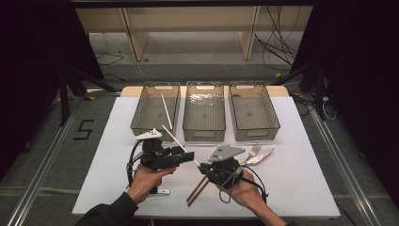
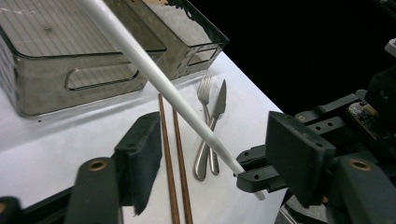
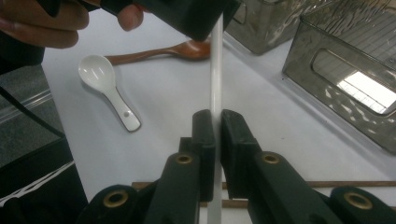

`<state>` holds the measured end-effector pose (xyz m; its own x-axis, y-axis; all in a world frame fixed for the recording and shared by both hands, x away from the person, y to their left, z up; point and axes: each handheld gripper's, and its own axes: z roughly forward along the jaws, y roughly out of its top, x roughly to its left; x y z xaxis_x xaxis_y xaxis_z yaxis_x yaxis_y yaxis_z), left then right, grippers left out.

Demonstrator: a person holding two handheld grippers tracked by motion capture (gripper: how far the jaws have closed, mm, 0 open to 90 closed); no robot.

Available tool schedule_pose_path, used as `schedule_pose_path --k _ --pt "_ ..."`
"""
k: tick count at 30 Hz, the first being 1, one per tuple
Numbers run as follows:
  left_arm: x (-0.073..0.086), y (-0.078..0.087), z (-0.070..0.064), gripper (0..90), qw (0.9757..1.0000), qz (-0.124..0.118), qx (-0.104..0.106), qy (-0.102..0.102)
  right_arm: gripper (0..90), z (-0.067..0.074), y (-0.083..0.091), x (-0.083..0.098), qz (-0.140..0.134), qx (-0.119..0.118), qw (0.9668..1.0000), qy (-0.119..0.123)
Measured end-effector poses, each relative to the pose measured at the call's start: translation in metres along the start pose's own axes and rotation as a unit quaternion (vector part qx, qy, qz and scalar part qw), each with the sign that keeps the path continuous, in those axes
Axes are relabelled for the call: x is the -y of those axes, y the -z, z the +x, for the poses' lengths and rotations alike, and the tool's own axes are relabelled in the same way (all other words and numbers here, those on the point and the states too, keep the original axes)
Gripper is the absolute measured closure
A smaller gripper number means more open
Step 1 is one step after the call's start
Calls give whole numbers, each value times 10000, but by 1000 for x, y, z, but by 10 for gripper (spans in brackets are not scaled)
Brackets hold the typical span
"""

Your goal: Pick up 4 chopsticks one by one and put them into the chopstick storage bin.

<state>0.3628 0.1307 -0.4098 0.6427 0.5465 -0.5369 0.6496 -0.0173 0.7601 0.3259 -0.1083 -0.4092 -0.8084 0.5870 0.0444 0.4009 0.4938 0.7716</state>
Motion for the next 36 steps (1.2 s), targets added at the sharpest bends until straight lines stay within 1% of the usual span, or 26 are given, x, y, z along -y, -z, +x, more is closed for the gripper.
schedule_pose_path --k 7,9,14,20,23,27,29,30,31,33,36 --pt "1 -4 -1 466 9998 22 165 76 852 1 1 -1 -100 -40 9999 -20" --pt "1 -5 0 512 9997 -26 193 115 851 1 1 0 -94 -55 9999 -9" --pt "2 -6 1 626 9994 4 282 218 851 2 0 0 -111 -65 9999 -5" --pt "1 -5 3 743 9991 -44 306 293 851 2 1 0 -177 -84 9998 -20" --pt "1 -5 4 781 9979 -85 473 435 851 2 1 0 -193 -97 9998 -22" --pt "0 -5 5 829 9963 -58 698 499 846 1 1 1 -184 -112 9998 -1" --pt "0 -4 4 840 9966 -39 699 437 837 1 0 1 -174 -138 9998 -18" --pt "-1 -4 4 841 9966 -36 698 439 829 1 0 1 -177 -147 9997 -26" --pt "-2 -3 4 843 9968 -52 677 431 794 0 1 1 -196 -145 9997 -56" --pt "-5 1 7 843 9968 -102 686 400 683 -3 3 1 -144 -216 9996 -102" --pt "-11 9 12 843 9972 -196 611 381 581 -7 8 2 -75 -284 9995 -116"
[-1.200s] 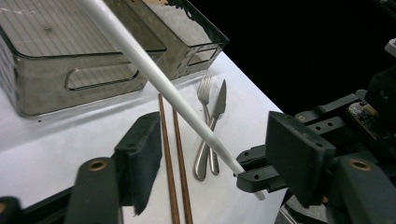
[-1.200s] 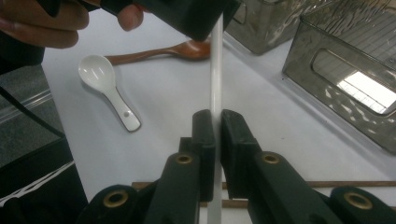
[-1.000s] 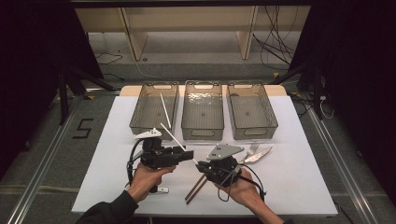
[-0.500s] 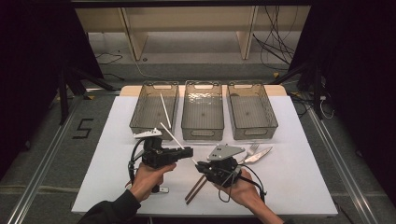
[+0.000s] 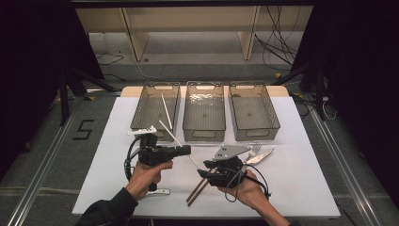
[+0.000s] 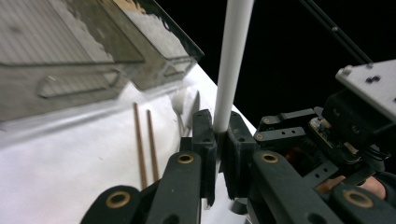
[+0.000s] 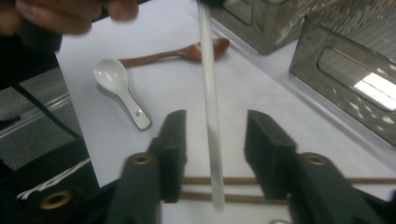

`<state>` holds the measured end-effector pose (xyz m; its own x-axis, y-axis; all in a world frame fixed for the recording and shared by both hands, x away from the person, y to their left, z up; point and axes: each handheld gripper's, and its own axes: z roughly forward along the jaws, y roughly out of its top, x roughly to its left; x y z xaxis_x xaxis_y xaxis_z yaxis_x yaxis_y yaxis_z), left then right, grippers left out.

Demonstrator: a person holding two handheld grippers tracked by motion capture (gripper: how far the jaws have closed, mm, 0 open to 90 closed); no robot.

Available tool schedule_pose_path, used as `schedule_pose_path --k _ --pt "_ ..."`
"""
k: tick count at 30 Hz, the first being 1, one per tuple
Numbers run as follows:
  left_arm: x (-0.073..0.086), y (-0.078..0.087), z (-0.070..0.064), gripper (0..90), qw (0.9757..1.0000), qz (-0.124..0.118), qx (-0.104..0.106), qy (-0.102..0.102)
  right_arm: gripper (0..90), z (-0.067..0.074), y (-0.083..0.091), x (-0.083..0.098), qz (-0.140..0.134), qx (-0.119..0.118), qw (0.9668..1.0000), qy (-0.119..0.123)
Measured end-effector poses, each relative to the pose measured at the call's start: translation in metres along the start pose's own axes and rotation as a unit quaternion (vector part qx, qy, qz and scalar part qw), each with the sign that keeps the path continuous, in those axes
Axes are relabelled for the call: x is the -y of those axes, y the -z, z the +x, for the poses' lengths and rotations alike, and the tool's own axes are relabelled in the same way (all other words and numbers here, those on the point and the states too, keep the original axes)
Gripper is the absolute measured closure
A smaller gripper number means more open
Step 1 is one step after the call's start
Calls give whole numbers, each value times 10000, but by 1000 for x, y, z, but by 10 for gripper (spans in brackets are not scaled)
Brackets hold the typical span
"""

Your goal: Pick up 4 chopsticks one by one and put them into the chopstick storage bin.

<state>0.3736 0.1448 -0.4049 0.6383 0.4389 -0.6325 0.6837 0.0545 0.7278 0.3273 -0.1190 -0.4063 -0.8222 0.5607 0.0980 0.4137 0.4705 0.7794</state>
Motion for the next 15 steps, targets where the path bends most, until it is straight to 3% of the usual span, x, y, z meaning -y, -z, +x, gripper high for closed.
schedule_pose_path --k 5,15 --pt "-9 11 6 843 9994 -27 -295 -190 478 -10 11 4 4 129 9999 -110" --pt "-24 28 14 842 9978 -22 -573 -339 370 -28 31 17 -175 385 9984 -386"
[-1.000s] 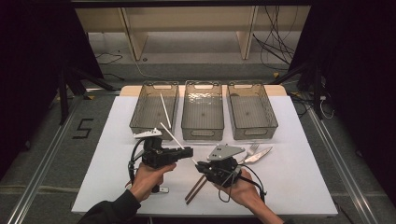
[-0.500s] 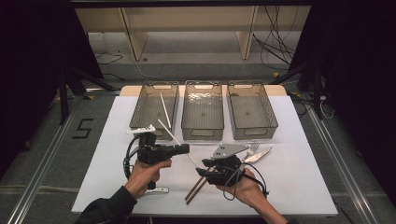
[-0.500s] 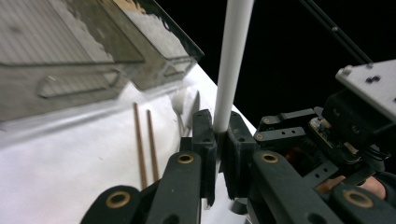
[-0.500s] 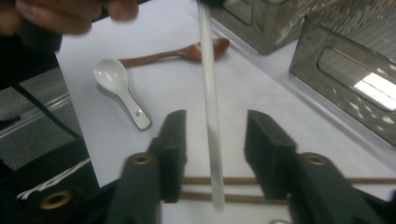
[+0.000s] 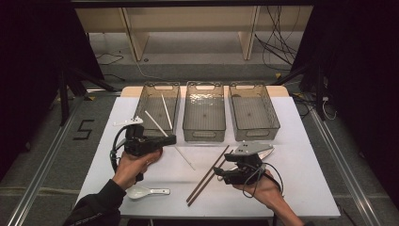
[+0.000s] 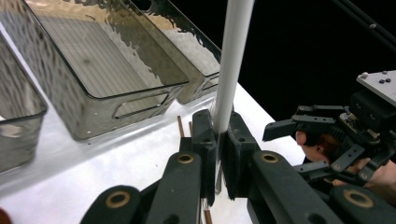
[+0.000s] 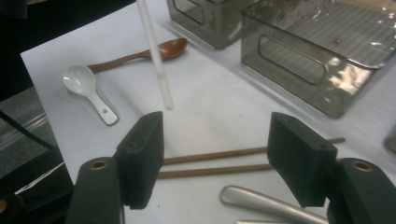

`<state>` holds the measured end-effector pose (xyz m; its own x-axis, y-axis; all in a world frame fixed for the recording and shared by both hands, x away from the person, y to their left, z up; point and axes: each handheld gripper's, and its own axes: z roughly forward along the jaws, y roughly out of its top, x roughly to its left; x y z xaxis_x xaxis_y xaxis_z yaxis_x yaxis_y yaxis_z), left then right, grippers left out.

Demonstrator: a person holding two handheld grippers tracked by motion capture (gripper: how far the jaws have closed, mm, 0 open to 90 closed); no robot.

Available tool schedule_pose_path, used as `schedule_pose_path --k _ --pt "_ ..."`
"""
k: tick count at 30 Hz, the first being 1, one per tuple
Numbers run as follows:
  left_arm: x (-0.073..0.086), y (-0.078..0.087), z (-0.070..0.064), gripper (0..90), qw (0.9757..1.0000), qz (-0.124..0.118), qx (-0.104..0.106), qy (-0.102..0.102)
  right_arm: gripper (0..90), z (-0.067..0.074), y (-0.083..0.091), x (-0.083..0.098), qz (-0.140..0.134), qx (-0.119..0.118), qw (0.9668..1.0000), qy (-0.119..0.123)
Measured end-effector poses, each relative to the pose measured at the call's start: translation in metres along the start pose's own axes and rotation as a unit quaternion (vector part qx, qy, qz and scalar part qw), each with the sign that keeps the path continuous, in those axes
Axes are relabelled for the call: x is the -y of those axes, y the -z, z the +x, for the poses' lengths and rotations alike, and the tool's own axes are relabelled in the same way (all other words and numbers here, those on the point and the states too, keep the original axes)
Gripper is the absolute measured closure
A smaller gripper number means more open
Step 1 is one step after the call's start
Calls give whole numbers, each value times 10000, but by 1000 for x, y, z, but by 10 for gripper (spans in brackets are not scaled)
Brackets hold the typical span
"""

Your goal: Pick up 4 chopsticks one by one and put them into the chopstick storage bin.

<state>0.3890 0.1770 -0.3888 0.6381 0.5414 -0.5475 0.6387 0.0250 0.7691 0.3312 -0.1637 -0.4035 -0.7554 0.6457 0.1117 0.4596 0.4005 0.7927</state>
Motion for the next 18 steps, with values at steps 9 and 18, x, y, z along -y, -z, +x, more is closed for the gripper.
schedule_pose_path --k 9,18 --pt "-17 8 10 842 9997 109 -214 -44 326 -11 13 9 38 162 9996 -218" --pt "-58 22 28 841 9986 127 -522 -27 314 -14 21 15 51 186 9993 -311"
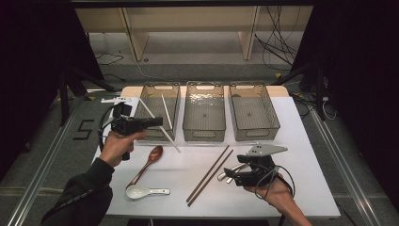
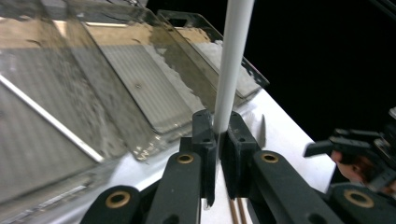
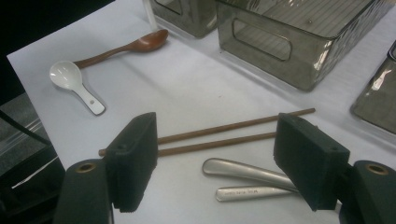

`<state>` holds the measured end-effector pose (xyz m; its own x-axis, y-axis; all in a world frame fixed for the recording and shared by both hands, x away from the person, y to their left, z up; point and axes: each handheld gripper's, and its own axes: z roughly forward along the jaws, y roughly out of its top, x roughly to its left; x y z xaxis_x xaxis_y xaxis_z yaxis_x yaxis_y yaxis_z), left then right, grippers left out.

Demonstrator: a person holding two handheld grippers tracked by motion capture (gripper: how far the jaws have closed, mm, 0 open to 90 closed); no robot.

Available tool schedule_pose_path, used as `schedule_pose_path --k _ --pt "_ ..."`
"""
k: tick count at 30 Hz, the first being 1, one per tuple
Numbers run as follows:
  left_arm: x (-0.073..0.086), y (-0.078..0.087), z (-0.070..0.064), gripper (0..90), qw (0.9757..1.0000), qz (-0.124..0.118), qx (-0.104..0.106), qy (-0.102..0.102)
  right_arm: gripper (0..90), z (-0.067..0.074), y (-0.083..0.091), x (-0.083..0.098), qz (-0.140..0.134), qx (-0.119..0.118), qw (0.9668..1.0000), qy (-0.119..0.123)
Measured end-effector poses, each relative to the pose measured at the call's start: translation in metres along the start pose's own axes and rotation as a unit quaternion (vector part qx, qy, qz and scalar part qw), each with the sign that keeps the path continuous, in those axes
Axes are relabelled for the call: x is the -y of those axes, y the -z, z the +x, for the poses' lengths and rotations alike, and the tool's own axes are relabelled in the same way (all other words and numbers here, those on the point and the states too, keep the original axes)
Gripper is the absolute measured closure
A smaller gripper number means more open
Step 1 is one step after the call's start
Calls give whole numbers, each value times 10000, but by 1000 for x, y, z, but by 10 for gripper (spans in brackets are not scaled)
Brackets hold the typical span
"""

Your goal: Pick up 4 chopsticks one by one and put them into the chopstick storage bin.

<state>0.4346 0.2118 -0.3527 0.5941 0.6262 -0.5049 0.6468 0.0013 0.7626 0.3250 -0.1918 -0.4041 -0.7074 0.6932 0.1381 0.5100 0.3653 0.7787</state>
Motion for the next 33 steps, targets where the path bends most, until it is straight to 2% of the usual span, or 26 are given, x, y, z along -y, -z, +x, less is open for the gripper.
schedule_pose_path --k 4,11,13,20,26,33 --pt "-15 4 10 841 9998 26 -191 19 304 -1 2 0 -20 0 10000 -31" --pt "-38 9 23 841 9990 -71 -434 101 286 0 5 2 -43 -20 10000 -57" --pt "-44 9 26 840 9987 -120 -488 125 285 0 6 2 -68 -32 9999 -70" --pt "-63 3 37 841 9969 -35 -785 109 285 0 5 2 -64 -51 9999 -62" --pt "-67 -10 53 840 9941 148 -1035 272 285 0 5 3 -53 -72 9999 -51" --pt "-66 -24 65 839 9919 266 -1168 424 285 1 5 3 -41 -87 9999 -33"
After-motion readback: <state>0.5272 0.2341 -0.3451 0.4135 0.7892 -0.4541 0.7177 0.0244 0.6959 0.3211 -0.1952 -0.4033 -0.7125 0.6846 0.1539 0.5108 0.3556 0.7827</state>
